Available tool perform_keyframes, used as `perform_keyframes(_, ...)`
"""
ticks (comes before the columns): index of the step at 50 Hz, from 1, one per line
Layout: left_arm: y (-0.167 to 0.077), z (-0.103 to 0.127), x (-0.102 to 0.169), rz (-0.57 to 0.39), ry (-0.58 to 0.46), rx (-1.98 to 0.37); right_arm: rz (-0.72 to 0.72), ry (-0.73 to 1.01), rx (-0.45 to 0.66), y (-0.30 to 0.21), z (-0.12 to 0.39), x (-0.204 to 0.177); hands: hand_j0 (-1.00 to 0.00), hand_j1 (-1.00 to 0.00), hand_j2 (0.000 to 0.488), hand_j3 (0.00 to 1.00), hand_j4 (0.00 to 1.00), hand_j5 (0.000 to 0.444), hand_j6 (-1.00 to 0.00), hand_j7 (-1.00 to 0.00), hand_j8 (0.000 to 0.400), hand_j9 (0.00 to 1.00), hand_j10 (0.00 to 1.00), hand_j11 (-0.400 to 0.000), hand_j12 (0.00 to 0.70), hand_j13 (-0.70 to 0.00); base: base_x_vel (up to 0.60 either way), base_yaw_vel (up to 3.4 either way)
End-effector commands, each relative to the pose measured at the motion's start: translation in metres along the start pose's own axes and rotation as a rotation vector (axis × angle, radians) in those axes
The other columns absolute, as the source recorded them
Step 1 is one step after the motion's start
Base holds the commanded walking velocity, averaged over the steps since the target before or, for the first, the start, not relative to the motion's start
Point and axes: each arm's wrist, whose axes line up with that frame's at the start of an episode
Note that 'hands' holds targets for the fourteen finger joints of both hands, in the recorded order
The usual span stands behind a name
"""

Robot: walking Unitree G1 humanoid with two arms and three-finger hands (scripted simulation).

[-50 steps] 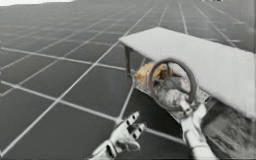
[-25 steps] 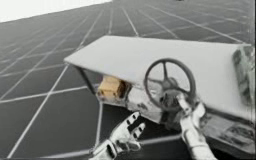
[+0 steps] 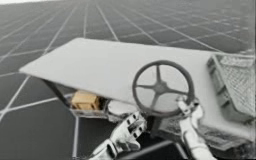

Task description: Pick up and drop off the object

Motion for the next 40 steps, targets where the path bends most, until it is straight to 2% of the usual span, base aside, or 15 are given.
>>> perform_keyframes(1, 0.001, 0.001, -0.003, 0.003, -0.011, -0.002, 0.038, -0.048, 0.020, 0.012, 0.011, 0.001, 0.00, 0.00, 0.000, 1.00, 1.00, 0.000, 0.00, 0.00, 0.000, 1.00, 1.00, -0.400, 0.000, -0.700, 0.22, -0.25)
perform_keyframes(31, 0.001, 0.001, -0.003, 0.003, -0.011, -0.002, 0.038, -0.048, 0.020, 0.012, 0.011, 0.001, 0.00, 0.00, 0.000, 1.00, 1.00, 0.000, 0.00, 0.00, 0.000, 1.00, 1.00, -0.400, 0.000, -0.700, 0.20, -0.19)
perform_keyframes(32, -0.007, 0.105, 0.159, 0.049, -0.015, 0.031, 0.052, -0.005, 0.054, 0.108, 0.036, 0.173, 0.00, 0.00, 0.000, 1.00, 1.00, 0.000, 0.00, 0.00, 0.000, 1.00, 1.00, -0.400, 0.000, -0.700, 0.00, 0.05)
perform_keyframes(34, -0.007, 0.099, 0.164, 0.065, -0.018, 0.045, 0.039, -0.051, 0.067, 0.113, 0.064, 0.190, 0.00, 0.00, 0.000, 1.00, 1.00, 0.000, 0.00, 0.00, 0.000, 1.00, 1.00, -0.400, 0.000, -0.700, 0.00, 0.05)
perform_keyframes(35, -0.018, 0.105, 0.170, 0.053, -0.036, 0.063, 0.048, -0.066, 0.078, 0.112, 0.078, 0.193, 0.00, 0.00, 0.000, 1.00, 1.00, 0.000, 0.00, 0.00, 0.000, 1.00, 1.00, -0.400, 0.000, -0.700, 0.00, 0.06)
perform_keyframes(36, -0.018, 0.101, 0.164, 0.057, -0.036, 0.067, 0.041, -0.097, 0.076, 0.108, 0.091, 0.198, 0.00, 0.00, 0.000, 1.00, 1.00, 0.000, 0.00, 0.00, 0.000, 1.00, 1.00, -0.400, 0.000, -0.700, 0.00, 0.06)
perform_keyframes(37, -0.014, 0.097, 0.162, 0.028, -0.036, 0.056, 0.037, -0.139, 0.058, 0.118, 0.113, 0.192, 0.00, 0.00, 0.000, 1.00, 1.00, 0.000, 0.00, 0.00, 0.000, 1.00, 1.00, -0.400, 0.000, -0.700, 0.00, 0.04)
perform_keyframes(38, -0.024, 0.106, 0.159, -0.013, -0.052, 0.045, 0.034, -0.197, 0.041, 0.116, 0.136, 0.185, 0.00, 0.00, 0.000, 1.00, 1.00, 0.000, 0.00, 0.00, 0.000, 1.00, 1.00, -0.400, 0.000, -0.700, 0.00, 0.01)
perform_keyframes(40, -0.044, 0.097, 0.163, -0.090, -0.037, 0.043, 0.005, -0.285, 0.038, 0.107, 0.181, 0.178, 0.00, 0.00, 0.000, 1.00, 1.00, 0.000, 0.00, 0.00, 0.000, 1.00, 1.00, -0.400, 0.000, -0.700, 0.00, -0.05)
